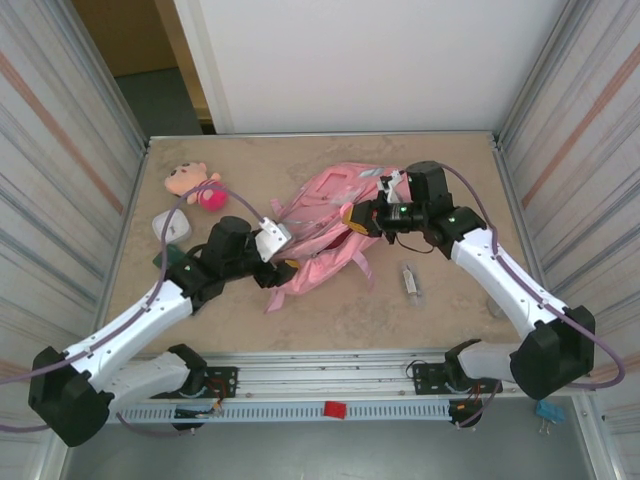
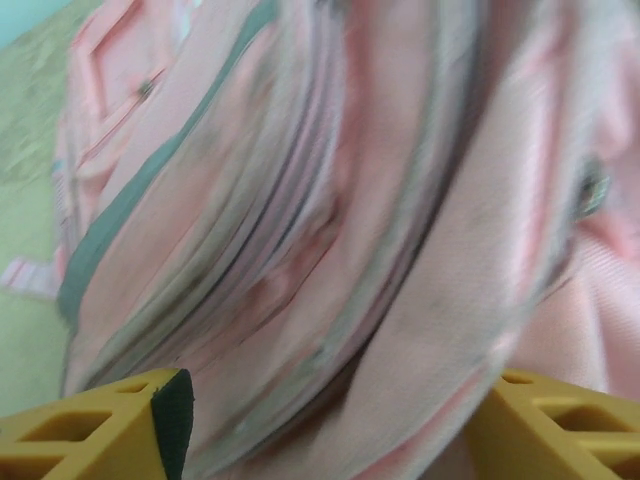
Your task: Pack the student bag
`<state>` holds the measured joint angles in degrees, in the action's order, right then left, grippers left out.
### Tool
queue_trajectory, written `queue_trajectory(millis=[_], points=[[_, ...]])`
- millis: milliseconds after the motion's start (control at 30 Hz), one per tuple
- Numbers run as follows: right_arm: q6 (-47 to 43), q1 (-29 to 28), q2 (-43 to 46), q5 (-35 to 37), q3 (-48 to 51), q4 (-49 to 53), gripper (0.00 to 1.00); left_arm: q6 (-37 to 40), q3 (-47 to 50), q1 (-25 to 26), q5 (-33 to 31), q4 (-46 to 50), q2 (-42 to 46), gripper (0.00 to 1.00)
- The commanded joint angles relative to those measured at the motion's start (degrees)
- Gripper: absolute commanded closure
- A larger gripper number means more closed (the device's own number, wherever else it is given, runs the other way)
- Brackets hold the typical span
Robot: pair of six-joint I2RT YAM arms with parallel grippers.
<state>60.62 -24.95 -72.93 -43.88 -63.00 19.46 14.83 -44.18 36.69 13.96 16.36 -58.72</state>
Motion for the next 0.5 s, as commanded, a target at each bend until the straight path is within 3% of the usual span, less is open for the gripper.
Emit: queue_trajectory(millis=[0, 100, 133, 200, 233, 300, 467], points=[[-4.98, 0.25, 0.22, -7.97, -4.16, -1.30, 0.99, 3.39, -3.32, -0.15, 14.76, -4.14, -1.73, 0.27], [-5.59, 0.43, -0.02, -8.01, -4.07, -1.44, 0.97, 2.42, -4.33, 0.55, 16.14, -4.61, -3.41, 0.28], [-5.92, 0.39, 0.08, -8.28, -3.98, -1.91, 0.96, 2.46, -4.58, 0.87, 16.07, -4.61, -3.97, 0.35], [-7.51, 0.35, 0.32, -8.54, -3.90, -2.51, 0.89, 1.65, -5.71, 1.06, 15.32, -3.72, -5.16, 0.61], [-9.54, 0.45, 0.67, -8.58, -3.93, -2.55, 0.82, 0.93, -6.12, 1.02, 15.40, -3.32, -5.69, 0.78], [-16.03, 0.58, 2.14, -7.57, -3.07, -2.49, 0.66, -1.11, -6.84, 0.65, 16.89, -3.09, -6.01, 0.96], [-35.41, 0.69, 9.81, 0.33, 5.23, -3.22, 0.39, -8.83, -7.79, -1.33, 23.76, -5.72, -5.62, 1.00]])
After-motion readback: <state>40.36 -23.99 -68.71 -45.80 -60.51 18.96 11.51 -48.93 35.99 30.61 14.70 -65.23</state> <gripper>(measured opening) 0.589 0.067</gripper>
